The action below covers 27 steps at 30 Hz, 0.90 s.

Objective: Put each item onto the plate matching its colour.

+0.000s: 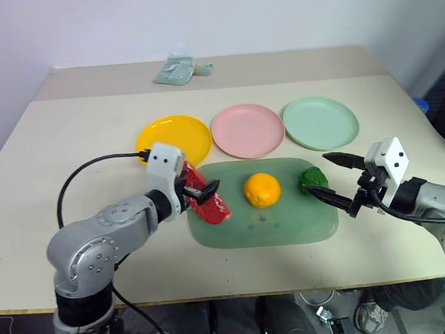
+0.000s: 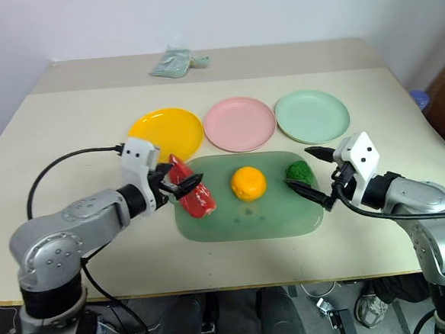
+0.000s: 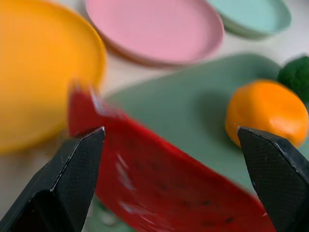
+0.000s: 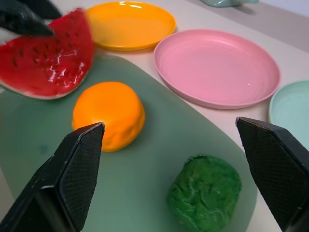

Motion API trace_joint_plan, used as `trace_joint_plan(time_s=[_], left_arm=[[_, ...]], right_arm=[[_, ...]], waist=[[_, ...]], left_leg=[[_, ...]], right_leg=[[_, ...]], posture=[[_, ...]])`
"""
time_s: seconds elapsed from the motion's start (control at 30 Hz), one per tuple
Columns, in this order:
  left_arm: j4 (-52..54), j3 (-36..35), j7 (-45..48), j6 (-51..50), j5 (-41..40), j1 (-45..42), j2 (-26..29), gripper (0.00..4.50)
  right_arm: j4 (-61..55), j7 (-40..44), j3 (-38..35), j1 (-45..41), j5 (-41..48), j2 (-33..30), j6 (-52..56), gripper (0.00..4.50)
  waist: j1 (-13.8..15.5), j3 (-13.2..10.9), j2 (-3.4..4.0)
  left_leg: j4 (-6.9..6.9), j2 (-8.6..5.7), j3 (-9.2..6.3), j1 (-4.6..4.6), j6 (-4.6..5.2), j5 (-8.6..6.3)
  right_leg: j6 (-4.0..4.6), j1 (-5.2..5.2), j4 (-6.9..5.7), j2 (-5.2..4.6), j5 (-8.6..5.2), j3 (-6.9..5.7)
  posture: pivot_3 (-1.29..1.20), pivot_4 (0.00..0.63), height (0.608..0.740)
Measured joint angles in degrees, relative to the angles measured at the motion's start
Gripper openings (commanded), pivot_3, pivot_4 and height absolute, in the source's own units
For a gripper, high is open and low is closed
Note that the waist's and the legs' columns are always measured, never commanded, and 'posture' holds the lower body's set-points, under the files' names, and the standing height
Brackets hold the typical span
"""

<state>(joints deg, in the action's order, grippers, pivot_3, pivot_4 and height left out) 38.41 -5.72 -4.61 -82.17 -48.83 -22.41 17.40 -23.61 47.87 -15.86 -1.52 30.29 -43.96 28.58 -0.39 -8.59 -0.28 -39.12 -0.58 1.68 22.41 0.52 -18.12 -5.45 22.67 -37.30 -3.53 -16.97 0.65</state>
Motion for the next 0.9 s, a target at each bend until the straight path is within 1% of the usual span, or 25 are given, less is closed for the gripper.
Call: trace_joint_plan(time_s=[0.07, 0.2, 0.3, 0.43, 0.5, 0.53, 0.63, 0.8, 0.83, 0.87, 0.9], left_arm=[[-0.1, 0.3, -1.8, -4.0, 1.3, -1.5, -1.7, 4.50], [-1.3, 2.1, -4.4, -9.5, 5.5, -3.6, -3.1, 4.50], [-2.0, 3.5, -4.2, -9.9, 7.7, -3.5, -4.0, 3.66], [-1.9, 5.0, -2.2, -9.8, 10.0, -4.1, -2.8, 1.67], [-1.9, 5.1, -1.2, -9.5, 11.0, -4.2, -2.1, 1.03], [-1.9, 5.2, -0.6, -9.3, 11.5, -4.3, -1.4, 0.94], [-2.4, 6.1, 1.5, -7.7, 12.9, -4.6, 1.1, 0.92], [-8.2, 4.6, 8.7, 1.2, 14.9, -7.5, 7.7, 0.92], [-10.5, 4.9, 9.7, 3.7, 15.9, -8.8, 7.8, 0.92], [-13.2, 5.5, 10.3, 6.1, 17.0, -10.7, 6.8, 0.92], [-16.7, 6.7, 10.6, 8.9, 18.3, -13.3, 4.7, 0.92]], right_arm=[[-0.8, 0.0, 0.5, 0.1, 0.7, 0.0, 1.1, 4.46], [-3.8, 0.8, 2.0, 0.4, 2.3, -0.1, 2.7, 4.46], [-4.9, 0.5, 2.8, 0.4, 2.4, 0.0, 3.1, 4.50], [-5.5, -0.9, 4.2, 0.2, 2.4, 0.5, 3.1, 4.50], [-5.6, -1.4, 4.4, 0.2, 2.4, 0.6, 3.1, 4.50], [-5.6, -1.6, 4.5, 0.2, 2.4, 0.7, 3.1, 4.50], [-5.7, -2.1, 4.8, 0.2, 2.4, 0.7, 3.1, 4.50], [-6.0, -2.6, 4.9, -0.2, 2.4, 0.7, 3.1, 4.50], [-6.0, -2.6, 5.2, -0.5, 2.4, 0.7, 3.1, 4.50], [-5.9, -2.7, 5.5, -1.1, 2.4, 0.9, 3.1, 4.50], [-5.9, -2.7, 6.2, -2.2, 2.3, 1.4, 3.0, 4.50]], waist=[[0.0, 0.0, 0.00], [0.0, 0.0, 0.00], [0.1, 0.0, -0.02], [0.1, 0.0, -0.02], [0.1, 0.0, -0.02], [0.1, 0.0, -0.02], [0.2, 0.0, -0.02], [0.1, 0.0, -0.02], [0.3, 0.0, -0.02], [0.7, 0.0, -0.03], [1.2, 0.0, -0.05]], left_leg=[[0.00, 0.00, 0.00, 0.00, -0.03, 0.02], [0.00, -0.02, 0.00, 0.00, -0.04, 0.02], [-0.01, -0.01, 0.00, 0.00, -0.06, 0.03], [-0.01, -0.01, 0.00, 0.00, -0.09, 0.05], [-0.01, -0.01, 0.00, 0.00, -0.10, 0.05], [-0.01, -0.01, 0.00, 0.00, -0.10, 0.05], [0.00, -0.01, 0.00, 0.00, -0.10, 0.06], [0.01, -0.01, 0.00, 0.01, -0.12, 0.07], [0.00, -0.02, 0.00, 0.01, -0.12, 0.07], [-0.02, -0.02, 0.00, 0.01, -0.12, 0.07], [-0.05, -0.04, 0.00, 0.01, -0.12, 0.07]], right_leg=[[0.00, 0.00, 0.00, 0.01, 0.00, 0.00], [0.00, 0.00, 0.00, 0.02, 0.00, 0.00], [0.00, 0.00, 0.01, 0.01, 0.00, 0.00], [0.01, 0.00, 0.01, 0.01, -0.01, 0.01], [0.01, 0.00, 0.02, 0.01, -0.01, 0.01], [0.01, 0.00, 0.02, 0.01, -0.01, 0.01], [0.01, 0.00, 0.03, 0.01, -0.01, 0.01], [0.02, 0.02, 0.04, 0.00, -0.01, 0.01], [0.02, 0.01, 0.06, -0.01, -0.01, 0.01], [0.02, 0.00, 0.08, -0.01, -0.01, 0.01], [0.01, -0.03, 0.09, -0.02, -0.01, 0.00]], posture=[[0.00, 0.150, 0.740], [0.00, 0.150, 0.740], [0.00, 0.150, 0.740], [0.00, 0.150, 0.740], [0.00, 0.150, 0.740], [0.00, 0.150, 0.740], [0.00, 0.150, 0.740], [0.00, 0.150, 0.740], [0.00, 0.150, 0.740], [0.00, 0.150, 0.740], [0.00, 0.150, 0.740]])
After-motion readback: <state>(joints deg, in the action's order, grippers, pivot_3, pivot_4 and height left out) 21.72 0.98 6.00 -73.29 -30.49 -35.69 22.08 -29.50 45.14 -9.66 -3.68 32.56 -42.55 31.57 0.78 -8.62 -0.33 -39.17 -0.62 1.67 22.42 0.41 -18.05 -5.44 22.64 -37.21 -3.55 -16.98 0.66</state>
